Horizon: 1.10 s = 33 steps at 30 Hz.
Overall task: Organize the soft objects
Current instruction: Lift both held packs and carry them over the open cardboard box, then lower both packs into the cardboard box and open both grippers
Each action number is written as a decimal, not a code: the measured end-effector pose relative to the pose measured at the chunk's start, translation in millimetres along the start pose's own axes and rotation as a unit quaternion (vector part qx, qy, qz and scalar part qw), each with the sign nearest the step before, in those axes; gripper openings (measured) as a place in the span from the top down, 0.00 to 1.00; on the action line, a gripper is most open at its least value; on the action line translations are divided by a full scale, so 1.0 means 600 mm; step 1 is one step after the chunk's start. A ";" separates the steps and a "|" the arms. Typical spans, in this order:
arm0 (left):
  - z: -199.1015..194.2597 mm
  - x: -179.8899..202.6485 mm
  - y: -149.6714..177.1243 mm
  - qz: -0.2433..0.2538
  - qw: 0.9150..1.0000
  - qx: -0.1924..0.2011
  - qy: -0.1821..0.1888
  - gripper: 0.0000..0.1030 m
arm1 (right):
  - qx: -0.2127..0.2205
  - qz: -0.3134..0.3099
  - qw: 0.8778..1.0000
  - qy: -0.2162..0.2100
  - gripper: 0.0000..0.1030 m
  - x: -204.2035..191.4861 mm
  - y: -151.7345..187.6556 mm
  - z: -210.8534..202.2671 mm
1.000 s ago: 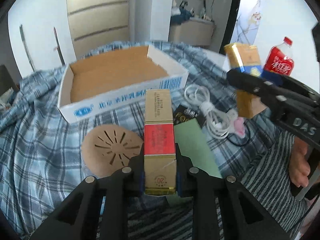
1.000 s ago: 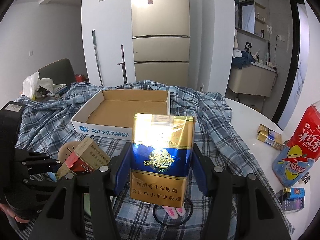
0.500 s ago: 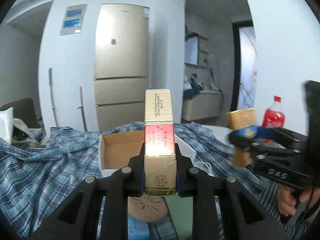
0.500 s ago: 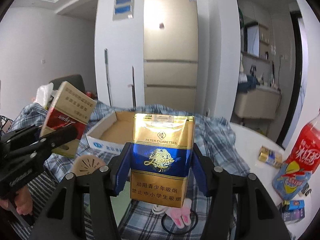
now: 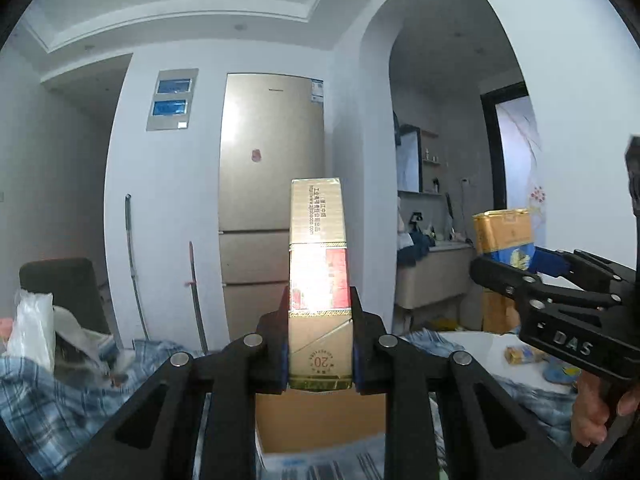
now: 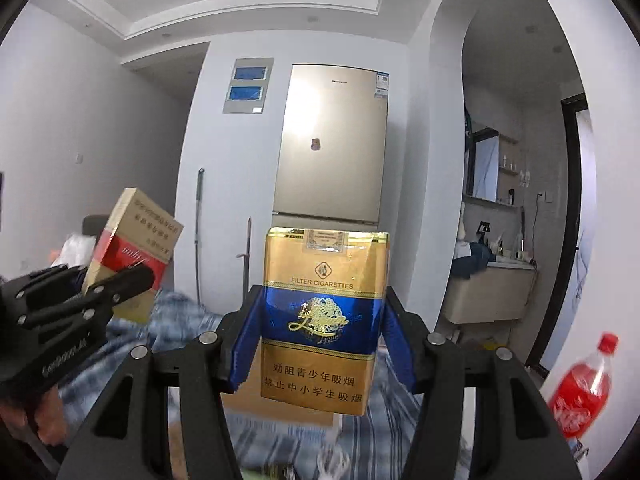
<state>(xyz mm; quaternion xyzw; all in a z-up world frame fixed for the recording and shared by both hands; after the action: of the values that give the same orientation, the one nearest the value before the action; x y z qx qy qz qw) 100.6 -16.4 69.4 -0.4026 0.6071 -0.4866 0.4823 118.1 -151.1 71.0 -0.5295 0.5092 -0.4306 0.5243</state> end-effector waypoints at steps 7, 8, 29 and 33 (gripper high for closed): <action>0.086 -0.030 0.011 -0.027 0.999 -0.021 -0.012 0.77 | -0.003 0.035 0.999 0.008 0.46 -0.004 -0.027 0.084; 0.093 -0.030 0.015 -0.024 0.999 -0.022 -0.015 0.77 | 0.000 0.036 0.999 0.010 0.46 -0.001 -0.026 0.092; 0.227 -0.034 0.212 -0.061 0.962 -0.258 0.058 0.77 | -0.196 0.055 0.979 -0.004 0.46 0.042 0.162 0.215; 0.233 -0.025 0.226 -0.052 0.959 -0.272 0.057 0.78 | -0.227 0.049 0.973 -0.004 0.46 0.046 0.182 0.225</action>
<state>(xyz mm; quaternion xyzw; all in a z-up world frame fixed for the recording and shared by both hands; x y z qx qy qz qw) 238.0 -3.0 -68.9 -0.5209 0.7215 -0.3498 0.2930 244.9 -155.1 -50.6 -0.6107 0.6173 -0.2752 0.4126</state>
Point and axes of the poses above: each gripper's, at about its wrist camera, not at the fingertips, and z roughly the way its jaws point, x to its right, y to its underside, the point moved 4 cm from there along z, roughly the way its jaws point, and after that the axes turned 11 degrees about z, right-handed, at the moved point
